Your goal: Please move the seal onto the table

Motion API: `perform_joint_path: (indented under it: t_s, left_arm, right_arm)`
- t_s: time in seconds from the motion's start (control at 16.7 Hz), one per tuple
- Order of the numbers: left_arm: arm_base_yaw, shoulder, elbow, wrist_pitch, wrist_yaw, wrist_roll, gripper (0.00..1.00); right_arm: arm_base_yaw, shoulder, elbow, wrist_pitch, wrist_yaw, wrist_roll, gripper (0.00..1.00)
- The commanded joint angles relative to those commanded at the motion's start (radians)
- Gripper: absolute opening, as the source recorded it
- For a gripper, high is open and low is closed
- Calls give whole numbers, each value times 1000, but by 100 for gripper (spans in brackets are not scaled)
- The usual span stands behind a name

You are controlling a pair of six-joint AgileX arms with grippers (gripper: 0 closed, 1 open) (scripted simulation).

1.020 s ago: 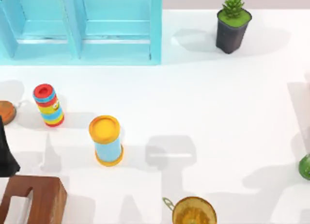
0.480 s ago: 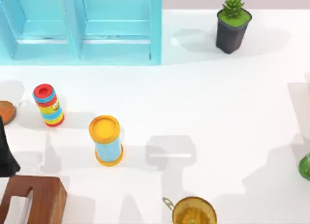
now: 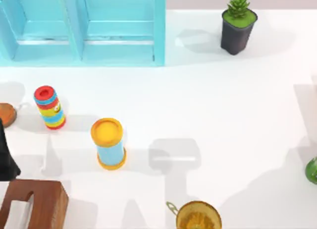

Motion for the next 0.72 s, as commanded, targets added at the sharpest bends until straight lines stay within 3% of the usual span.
perform_joint_path:
  t_s: [0.54,0.72]
  left_arm:
    - [0,0,0,0,0,0,100]
    - [0,0,0,0,0,0,100]
  right_arm:
    - [0,94,-252,354,0,4,100]
    - [-1,110,-283,390,0,4,100]
